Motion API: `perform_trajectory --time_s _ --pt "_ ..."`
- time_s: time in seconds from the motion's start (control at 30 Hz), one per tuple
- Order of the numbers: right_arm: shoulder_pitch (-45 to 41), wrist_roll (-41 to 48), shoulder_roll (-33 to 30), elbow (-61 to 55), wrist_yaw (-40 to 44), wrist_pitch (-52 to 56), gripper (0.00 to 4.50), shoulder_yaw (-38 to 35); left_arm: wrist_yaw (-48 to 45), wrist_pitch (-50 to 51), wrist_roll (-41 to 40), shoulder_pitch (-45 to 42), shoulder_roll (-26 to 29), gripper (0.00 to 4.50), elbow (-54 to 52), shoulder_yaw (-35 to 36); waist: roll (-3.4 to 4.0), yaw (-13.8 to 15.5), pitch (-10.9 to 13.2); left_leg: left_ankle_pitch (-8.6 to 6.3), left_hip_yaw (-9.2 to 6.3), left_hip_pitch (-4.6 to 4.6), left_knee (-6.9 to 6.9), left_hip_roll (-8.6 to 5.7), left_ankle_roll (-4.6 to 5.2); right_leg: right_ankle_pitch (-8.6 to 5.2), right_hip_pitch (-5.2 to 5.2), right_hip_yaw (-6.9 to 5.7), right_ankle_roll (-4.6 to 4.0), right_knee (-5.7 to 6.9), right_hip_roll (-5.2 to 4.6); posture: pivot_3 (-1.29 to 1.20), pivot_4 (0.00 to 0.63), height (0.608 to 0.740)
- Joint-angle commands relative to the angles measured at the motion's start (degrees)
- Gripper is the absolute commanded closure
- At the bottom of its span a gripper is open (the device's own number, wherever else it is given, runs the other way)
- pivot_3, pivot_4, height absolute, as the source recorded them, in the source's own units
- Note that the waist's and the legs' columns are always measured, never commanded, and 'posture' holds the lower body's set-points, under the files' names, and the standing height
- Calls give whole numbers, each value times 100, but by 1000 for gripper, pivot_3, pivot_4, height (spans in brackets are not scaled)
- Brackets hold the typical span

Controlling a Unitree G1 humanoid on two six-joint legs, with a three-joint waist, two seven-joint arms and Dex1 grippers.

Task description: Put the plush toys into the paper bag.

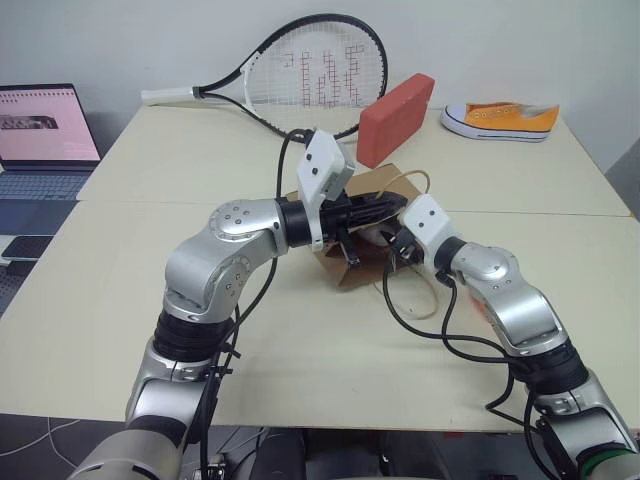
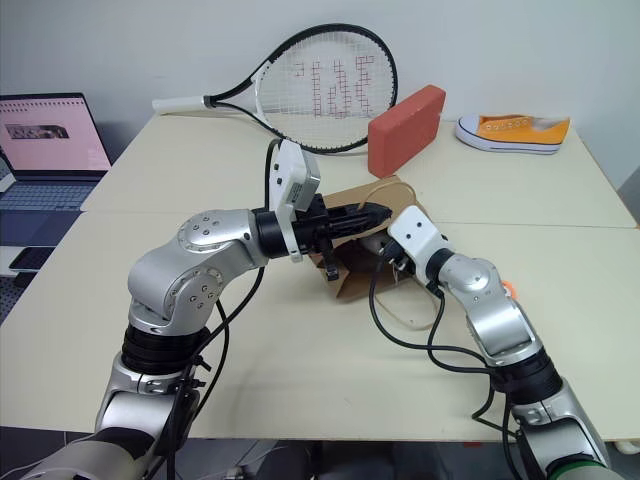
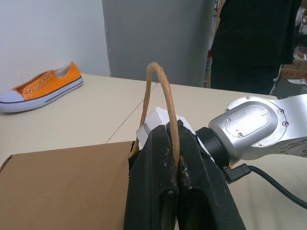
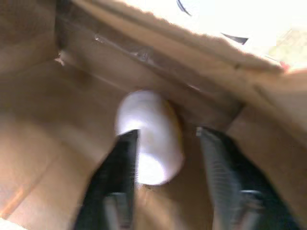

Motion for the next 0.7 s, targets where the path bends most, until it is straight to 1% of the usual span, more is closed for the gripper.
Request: perform_trajectory --time_s 0.03,0.1,0.13,0.33,0.4,0.47,0.6,0.7 --pt "77 39 -105 -450 116 -37 881 -247 48 0 -71 -89 -36 4500 -159 25 0 0 0 0 0 0 0 0 0 0 0 0 0 0 0 0 150 740" --pt "165 216 -231 -778 357 174 181 -354 84 -6 -44 -95 -56 4500 -137 4 0 1 0 0 0 -1 0 0 0 0 0 0 0 0 0 0 150 740" --pt "232 333 -334 -1001 503 325 38 -430 104 -6 -30 -95 -68 4500 -127 -3 0 2 0 0 0 -1 0 0 0 0 0 0 0 -1 0 0 150 740" --pt "768 1244 -1296 -2295 1445 1273 38 -1079 185 -39 23 -123 -140 4500 -45 -65 0 7 0 0 -1 -1 2 0 0 0 2 -1 1 -1 0 0 150 740" --pt "1023 1537 -1662 -2621 1718 1486 38 -1413 200 -59 40 -135 -156 4500 -14 -80 0 10 0 0 -1 -1 3 -1 0 0 3 -1 1 -1 0 0 150 740" --pt "1359 1812 -2071 -2849 2002 1650 38 -1922 199 -76 44 -129 -158 4500 1 -83 0 16 0 0 0 -2 4 -1 0 0 3 0 1 -1 -1 0 150 740" --pt "2168 1762 -2760 -2738 2165 1718 38 -2852 185 -114 52 -103 -162 4500 15 -98 -1 23 -1 0 2 -1 5 -1 1 -1 5 1 1 -2 -1 0 150 740" --pt "2922 1436 -3113 -2511 2182 1400 38 -3111 162 -140 53 -88 -171 4500 32 -115 -3 17 -1 0 3 -1 8 -1 1 -1 6 0 1 -2 0 0 150 740"
